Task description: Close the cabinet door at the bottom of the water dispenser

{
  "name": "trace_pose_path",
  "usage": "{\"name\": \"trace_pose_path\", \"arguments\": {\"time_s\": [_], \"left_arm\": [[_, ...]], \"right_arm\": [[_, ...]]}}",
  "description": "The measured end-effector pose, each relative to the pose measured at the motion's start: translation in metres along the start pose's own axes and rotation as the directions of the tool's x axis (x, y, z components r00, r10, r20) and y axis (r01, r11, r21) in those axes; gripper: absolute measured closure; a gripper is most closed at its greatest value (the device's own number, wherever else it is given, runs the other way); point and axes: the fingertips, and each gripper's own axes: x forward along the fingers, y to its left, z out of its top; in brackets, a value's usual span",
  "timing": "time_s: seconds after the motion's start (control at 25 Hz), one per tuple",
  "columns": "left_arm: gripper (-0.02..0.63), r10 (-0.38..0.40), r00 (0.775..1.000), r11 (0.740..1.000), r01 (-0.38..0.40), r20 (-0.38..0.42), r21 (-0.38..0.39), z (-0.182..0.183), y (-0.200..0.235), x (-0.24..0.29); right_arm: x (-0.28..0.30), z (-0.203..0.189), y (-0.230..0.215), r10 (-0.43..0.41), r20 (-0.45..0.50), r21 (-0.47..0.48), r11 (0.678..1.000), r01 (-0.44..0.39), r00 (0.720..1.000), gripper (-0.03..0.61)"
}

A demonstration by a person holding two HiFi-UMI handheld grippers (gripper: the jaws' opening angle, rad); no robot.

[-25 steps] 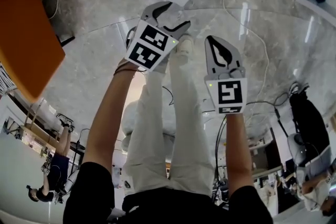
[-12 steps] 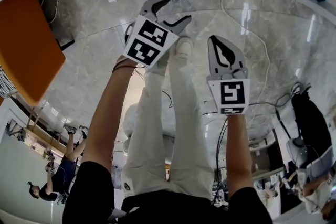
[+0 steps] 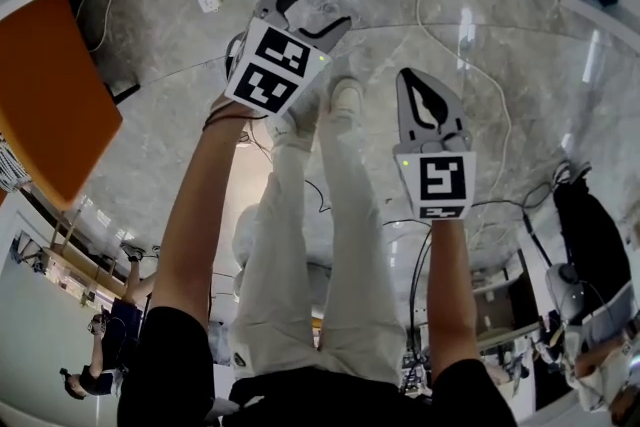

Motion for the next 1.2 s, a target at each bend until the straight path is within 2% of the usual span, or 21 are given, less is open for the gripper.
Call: {"name": "trace_pose_path", "arguments": {"time_s": [0.28,0.56,0.92,1.2], "left_arm": [[0.318,0.030,0.999,0.999,-0.030,0.011,-0.011,0.010,0.028,0.000],[0.318,0.032,0.998,0.997,-0.028,0.057,-0.076,0.022,0.034,0.007],[0.318,0.069,0.993,0.994,-0.060,0.096,-0.093,0.040,0.049,0.015],[0.318,0.107,0.988,0.991,-0.097,0.110,-0.089,0.048,0.062,0.023]], "right_arm": [[0.006,-0.001,-0.007,-0.006,0.002,0.000,1.000,0.006,1.000,0.543],[0.008,-0.010,-0.009,-0.003,-0.009,0.008,1.000,0.003,1.000,0.543],[0.009,-0.008,-0.014,-0.007,0.010,0.047,0.999,0.006,1.000,0.543],[0.015,-0.010,-0.020,-0.008,0.002,0.042,0.999,0.008,1.000,0.543]]}}
